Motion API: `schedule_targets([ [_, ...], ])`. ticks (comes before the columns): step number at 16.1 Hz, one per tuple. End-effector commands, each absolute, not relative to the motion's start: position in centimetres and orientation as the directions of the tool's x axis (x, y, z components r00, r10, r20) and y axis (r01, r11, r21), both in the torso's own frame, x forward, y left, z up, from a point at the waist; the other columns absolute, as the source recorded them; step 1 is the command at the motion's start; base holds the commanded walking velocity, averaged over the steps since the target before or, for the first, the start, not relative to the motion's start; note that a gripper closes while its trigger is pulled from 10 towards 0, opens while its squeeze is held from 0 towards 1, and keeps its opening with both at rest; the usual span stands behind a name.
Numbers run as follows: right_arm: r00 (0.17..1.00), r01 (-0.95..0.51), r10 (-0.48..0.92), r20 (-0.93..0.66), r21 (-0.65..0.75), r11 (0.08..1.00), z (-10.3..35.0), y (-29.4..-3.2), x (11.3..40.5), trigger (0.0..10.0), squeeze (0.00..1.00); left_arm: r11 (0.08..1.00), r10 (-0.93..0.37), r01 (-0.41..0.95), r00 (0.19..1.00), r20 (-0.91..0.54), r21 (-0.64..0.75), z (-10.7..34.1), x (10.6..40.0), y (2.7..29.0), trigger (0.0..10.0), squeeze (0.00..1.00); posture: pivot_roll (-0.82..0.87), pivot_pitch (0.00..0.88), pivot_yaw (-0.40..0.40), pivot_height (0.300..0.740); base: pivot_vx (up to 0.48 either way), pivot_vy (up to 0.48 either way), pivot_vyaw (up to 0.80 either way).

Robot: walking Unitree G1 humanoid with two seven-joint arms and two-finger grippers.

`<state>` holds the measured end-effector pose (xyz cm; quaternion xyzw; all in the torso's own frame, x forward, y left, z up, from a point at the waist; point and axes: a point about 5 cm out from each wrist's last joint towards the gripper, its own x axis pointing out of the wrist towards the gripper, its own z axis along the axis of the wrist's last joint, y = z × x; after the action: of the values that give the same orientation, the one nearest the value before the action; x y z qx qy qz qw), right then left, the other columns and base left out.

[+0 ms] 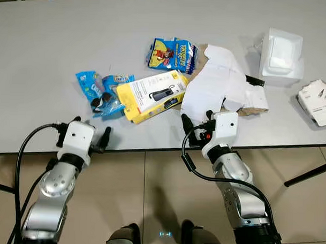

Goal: Picking trash to rubbish bin

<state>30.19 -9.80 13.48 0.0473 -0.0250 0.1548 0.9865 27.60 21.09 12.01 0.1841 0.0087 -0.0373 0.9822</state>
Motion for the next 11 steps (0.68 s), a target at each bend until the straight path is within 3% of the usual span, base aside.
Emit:
schedule_targets([
  [1, 0.956, -0.294, 0.29, 0.047, 0.101, 0.951, 13.1, -9.9, 29.9, 10.0, 0.0, 0.924, -0.028, 0.055, 0.997, -0.078, 0.378, 11.0, 27.5, 22.2, 10.0, 0.0, 0.06, 0.28, 0.057, 0.74, 0.0, 0.0, 0.0],
  [11, 0.965, -0.262, 0.258, 0.047, 0.111, 0.959, 13.0, -9.9, 29.1, 10.0, 0.0, 0.834, -0.112, 0.114, 0.993, -0.036, 0.541, 12.7, 29.2, 23.3, 10.0, 0.0, 0.05, 0.291, 0.099, 0.74, 0.0, 0.0, 0.0],
])
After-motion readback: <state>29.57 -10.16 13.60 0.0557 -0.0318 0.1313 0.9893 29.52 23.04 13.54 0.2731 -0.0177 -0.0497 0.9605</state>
